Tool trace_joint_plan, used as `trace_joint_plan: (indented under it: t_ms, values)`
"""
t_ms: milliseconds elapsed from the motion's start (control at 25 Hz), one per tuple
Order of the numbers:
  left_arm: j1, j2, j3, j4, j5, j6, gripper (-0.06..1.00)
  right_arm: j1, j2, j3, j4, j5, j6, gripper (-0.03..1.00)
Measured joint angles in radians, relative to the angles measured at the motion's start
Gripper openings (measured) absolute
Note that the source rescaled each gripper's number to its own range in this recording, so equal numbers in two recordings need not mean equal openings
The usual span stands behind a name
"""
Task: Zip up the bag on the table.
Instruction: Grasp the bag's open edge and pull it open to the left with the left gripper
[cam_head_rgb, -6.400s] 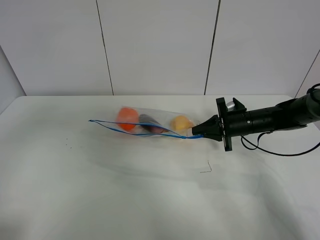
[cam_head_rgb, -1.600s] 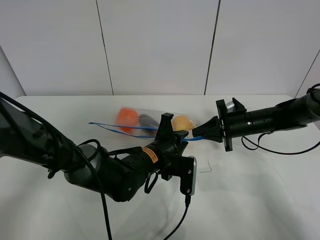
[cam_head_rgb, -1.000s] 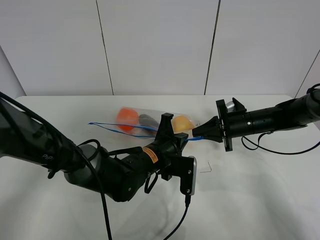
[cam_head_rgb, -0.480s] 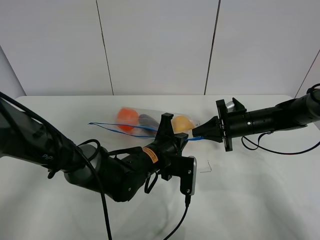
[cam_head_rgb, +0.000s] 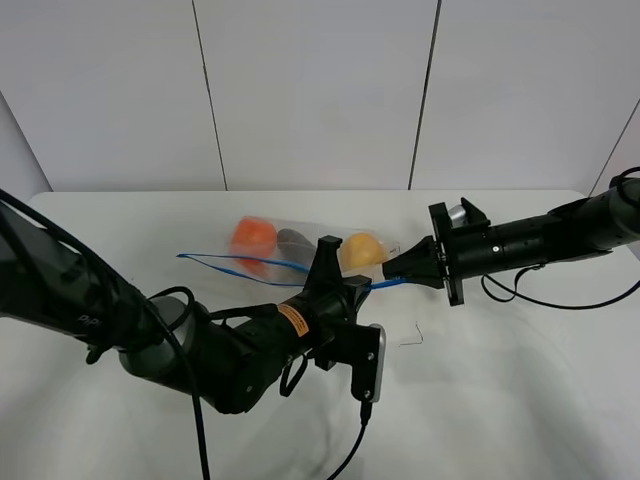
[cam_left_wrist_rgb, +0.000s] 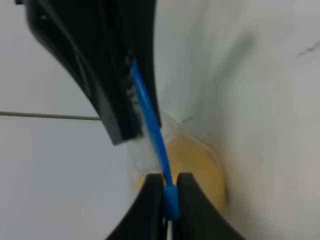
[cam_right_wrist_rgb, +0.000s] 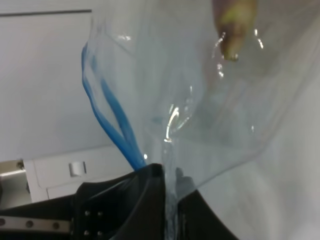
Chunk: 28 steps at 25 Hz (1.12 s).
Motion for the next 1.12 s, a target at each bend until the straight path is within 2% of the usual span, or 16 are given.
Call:
trace_joint_plan:
  t_ms: [440, 640, 840, 1120]
  values:
    - [0.0, 0.0, 0.02, 0.003, -0.02, 0.0, 0.0, 0.002, 0.001, 0.0, -0.008, 0.002, 0.0, 0.0]
    - [0.004, 0.0, 0.022, -0.032, -0.036, 0.011, 0.0, 0.002, 0.001, 0.0, 0.0, 0.002, -0.001, 0.0]
    - [0.051, 0.0, 0.026, -0.077, -0.067, 0.053, 0.0, 0.002, 0.001, 0.0, 0.045, -0.011, -0.001, 0.0]
    - [0.169, 0.0, 0.07, -0.08, -0.108, 0.084, 0.0, 0.002, 0.001, 0.0, 0.056, -0.018, -0.001, 0.0]
